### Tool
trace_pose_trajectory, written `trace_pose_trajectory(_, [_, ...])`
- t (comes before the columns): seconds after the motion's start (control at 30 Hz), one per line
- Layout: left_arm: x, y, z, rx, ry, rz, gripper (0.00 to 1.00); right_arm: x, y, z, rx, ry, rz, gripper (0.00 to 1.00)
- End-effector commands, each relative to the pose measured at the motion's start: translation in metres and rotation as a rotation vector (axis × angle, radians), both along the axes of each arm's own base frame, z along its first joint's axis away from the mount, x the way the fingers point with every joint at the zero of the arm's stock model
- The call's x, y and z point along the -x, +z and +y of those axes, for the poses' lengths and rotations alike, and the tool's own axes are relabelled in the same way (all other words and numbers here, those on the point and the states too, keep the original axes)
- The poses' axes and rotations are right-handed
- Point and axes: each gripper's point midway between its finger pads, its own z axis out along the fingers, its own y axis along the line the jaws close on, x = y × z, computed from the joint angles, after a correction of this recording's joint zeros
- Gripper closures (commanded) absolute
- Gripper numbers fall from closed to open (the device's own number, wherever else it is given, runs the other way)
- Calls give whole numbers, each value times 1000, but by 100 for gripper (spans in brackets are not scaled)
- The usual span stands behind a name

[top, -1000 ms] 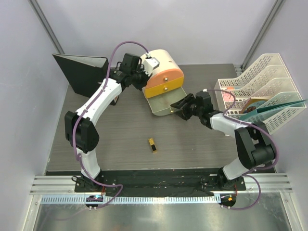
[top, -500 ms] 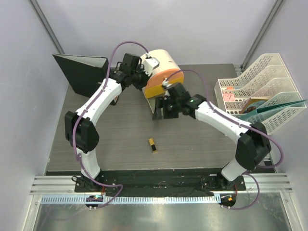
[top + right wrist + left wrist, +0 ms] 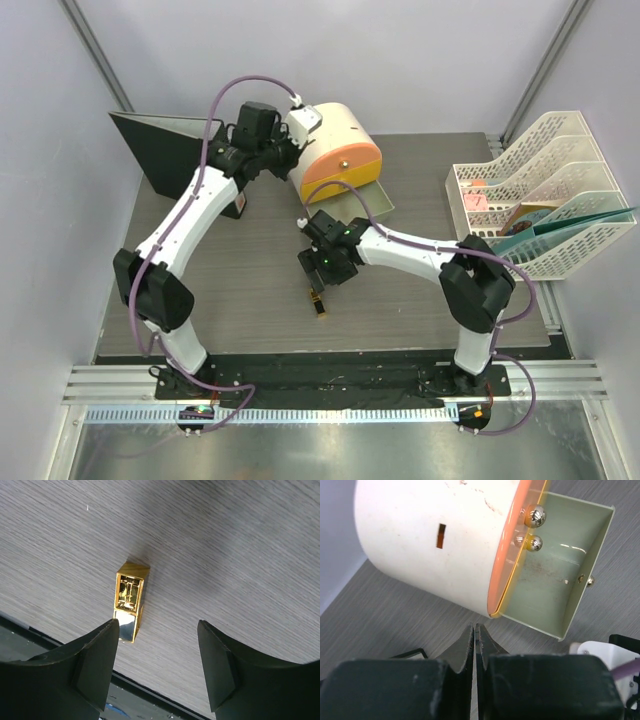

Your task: Organize the makeup

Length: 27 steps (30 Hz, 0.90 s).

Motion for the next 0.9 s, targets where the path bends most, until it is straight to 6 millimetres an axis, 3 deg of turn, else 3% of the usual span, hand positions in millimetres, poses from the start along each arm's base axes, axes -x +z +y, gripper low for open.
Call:
trace_pose_trajectory(0.0, [3,40,18,31,39,-86,98,-5,3,13,-11,49,-47,31])
trace_pose_trajectory(0.23, [6,32,24,21,48,-69,98,1,-3,31,-34,105,-12,31])
trace_pose_trajectory(0.4, [3,30,24,16,47,-69,98,4,-14,33,-8,127,0,38])
trace_pose_trajectory(0.43, [3,31,24,16,45,-71,98,3,-16,32,-1,126,2,41])
trace_pose_trajectory(0.53, [2,29,24,13,44,-66,98,3,-24,29,31,130,15,71])
trace_pose_trajectory(0.57, [2,29,24,12,45,-68,98,3,-26,29,36,132,19,85])
trace_pose_trajectory(0.6, [2,28,24,10,43,-66,98,2,-28,30,43,130,17,90])
trace_pose_trajectory(0.7, [1,27,25,5,44,-68,98,-2,-30,29,68,130,9,99])
trace_pose_trajectory(0.87, [-2,26,26,5,49,-68,98,-13,-10,31,49,122,-58,99])
